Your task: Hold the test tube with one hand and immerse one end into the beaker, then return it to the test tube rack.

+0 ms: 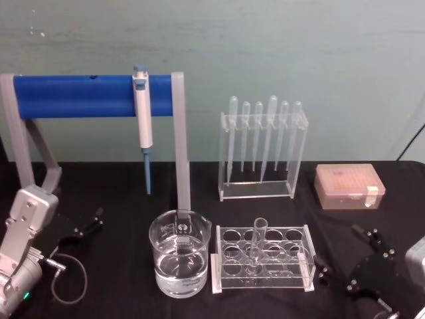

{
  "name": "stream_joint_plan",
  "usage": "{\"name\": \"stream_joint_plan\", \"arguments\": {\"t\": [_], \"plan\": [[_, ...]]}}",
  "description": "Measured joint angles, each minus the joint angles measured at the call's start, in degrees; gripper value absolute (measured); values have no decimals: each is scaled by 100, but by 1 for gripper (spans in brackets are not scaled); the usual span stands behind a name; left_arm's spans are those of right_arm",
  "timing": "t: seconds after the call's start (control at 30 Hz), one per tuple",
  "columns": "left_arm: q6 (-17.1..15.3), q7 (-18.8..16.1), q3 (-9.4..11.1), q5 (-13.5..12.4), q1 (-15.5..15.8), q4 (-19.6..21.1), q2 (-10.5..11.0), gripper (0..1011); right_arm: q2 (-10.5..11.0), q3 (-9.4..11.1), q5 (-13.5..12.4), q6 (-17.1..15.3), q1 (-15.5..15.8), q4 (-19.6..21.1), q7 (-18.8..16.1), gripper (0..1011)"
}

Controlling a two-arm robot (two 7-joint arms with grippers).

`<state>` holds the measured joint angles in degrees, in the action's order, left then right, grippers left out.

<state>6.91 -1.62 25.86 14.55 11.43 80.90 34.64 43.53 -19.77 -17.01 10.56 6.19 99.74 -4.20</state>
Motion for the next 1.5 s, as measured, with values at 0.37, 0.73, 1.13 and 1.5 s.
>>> {"name": "stream_joint_plan", "arguments": {"t": [0.37,0.73,1.13,1.5], "plan": [[0,0,0,0,0,0,0,1000,-403,-443,116,107,-236,205,-668,1003],[0,0,0,0,0,0,0,1000,-1348,-817,731,735,-754,-478,-716,1003],[0,0,0,0,0,0,0,1000,-1573,-603,1145,940,-569,-381,-400,1003],[0,0,0,0,0,0,0,1000,-1637,-380,1067,917,-412,-355,-450,862]]}}
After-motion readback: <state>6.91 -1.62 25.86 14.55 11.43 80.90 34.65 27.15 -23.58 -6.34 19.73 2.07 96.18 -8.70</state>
